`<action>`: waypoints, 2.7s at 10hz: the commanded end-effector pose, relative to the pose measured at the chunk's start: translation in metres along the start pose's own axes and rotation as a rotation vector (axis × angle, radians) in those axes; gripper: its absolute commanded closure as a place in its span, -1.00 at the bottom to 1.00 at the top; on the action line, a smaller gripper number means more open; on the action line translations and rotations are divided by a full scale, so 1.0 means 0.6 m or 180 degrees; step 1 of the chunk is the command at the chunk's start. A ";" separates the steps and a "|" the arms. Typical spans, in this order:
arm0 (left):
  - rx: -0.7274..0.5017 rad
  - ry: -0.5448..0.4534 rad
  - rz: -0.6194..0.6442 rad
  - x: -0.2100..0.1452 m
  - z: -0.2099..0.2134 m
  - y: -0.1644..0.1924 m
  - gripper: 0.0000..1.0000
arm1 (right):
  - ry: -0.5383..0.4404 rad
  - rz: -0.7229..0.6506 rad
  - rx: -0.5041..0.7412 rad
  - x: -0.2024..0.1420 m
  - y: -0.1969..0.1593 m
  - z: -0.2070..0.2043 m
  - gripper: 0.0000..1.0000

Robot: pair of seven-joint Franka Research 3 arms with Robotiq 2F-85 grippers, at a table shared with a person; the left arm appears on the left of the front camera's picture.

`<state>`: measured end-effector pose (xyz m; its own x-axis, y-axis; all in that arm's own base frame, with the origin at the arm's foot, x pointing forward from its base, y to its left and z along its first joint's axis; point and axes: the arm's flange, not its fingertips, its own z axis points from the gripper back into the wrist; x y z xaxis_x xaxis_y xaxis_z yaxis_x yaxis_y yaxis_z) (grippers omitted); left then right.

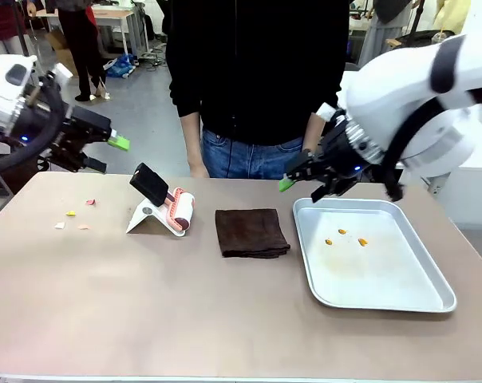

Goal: Clean the surface of the table.
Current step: Hold the Lint Roller with your left hand and the towel with your right hand.

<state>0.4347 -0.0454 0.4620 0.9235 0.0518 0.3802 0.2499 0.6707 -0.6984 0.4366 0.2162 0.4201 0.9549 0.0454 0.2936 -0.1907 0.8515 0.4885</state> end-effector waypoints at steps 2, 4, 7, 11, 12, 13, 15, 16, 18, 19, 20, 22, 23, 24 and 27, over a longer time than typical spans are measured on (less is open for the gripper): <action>0.0352 0.0130 0.0201 0.020 -0.036 0.036 -1.00 | 0.0035 -0.0363 -0.0035 0.024 -0.004 -0.051 -1.00; 0.0407 0.0035 0.0227 0.024 -0.031 0.062 -1.00 | 0.0065 -0.0215 -0.0023 0.008 -0.007 -0.049 -1.00; 0.0320 0.0093 0.0189 0.007 -0.045 0.049 -1.00 | 0.0065 -0.0215 -0.0023 0.008 -0.007 -0.049 -1.00; 0.0539 0.0499 0.0098 0.051 -0.068 0.039 -1.00 | 0.0100 -0.0481 -0.0798 0.055 0.018 -0.085 -1.00; 0.0564 0.0514 0.0143 0.057 -0.076 0.040 -1.00 | 0.0138 -0.0547 -0.0898 0.065 0.020 -0.102 -1.00; 0.0592 0.0504 0.0208 0.063 -0.082 0.045 -1.00 | 0.0182 -0.0627 -0.0986 0.075 0.023 -0.123 -1.00; 0.0631 0.0556 0.0324 0.079 -0.097 0.053 -1.00 | 0.0199 -0.0821 -0.1373 0.099 0.026 -0.162 -1.00; 0.0671 0.0574 0.0383 0.087 -0.104 0.056 -1.00 | 0.0258 -0.0748 -0.1394 0.106 0.034 -0.174 -1.00; 0.0682 0.0570 0.0456 0.100 -0.122 0.060 -1.00 | 0.0362 -0.0706 -0.1479 0.115 0.042 -0.210 -1.00; 0.0648 0.0582 0.0478 0.104 -0.128 0.063 -1.00 | 0.0418 -0.0734 -0.1587 0.119 0.042 -0.228 -1.00; 0.0648 0.0583 0.0502 0.107 -0.134 0.068 -1.00 | 0.0498 -0.0729 -0.1645 0.119 0.042 -0.243 -1.00; 0.0620 0.0604 0.0518 0.109 -0.141 0.074 -1.00 | 0.0602 -0.0726 -0.1727 0.119 0.040 -0.269 -1.00; 0.0617 0.0600 0.0524 0.109 -0.141 0.078 -1.00 | 0.0648 -0.0728 -0.1750 0.118 0.037 -0.278 -1.00; 0.0593 0.0592 0.0531 0.109 -0.142 0.080 -1.00 | 0.0669 -0.0745 -0.1759 0.119 0.033 -0.283 -1.00; 0.0545 0.0587 0.0581 0.111 -0.151 0.086 -1.00 | 0.0755 -0.0775 -0.1749 0.122 0.025 -0.294 -1.00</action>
<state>0.5303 -0.0720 0.3939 0.9889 0.0410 0.1426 0.0546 0.7933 -0.6063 0.5390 0.3188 0.3024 0.9952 -0.0979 0.0057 0.0977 0.9947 0.0326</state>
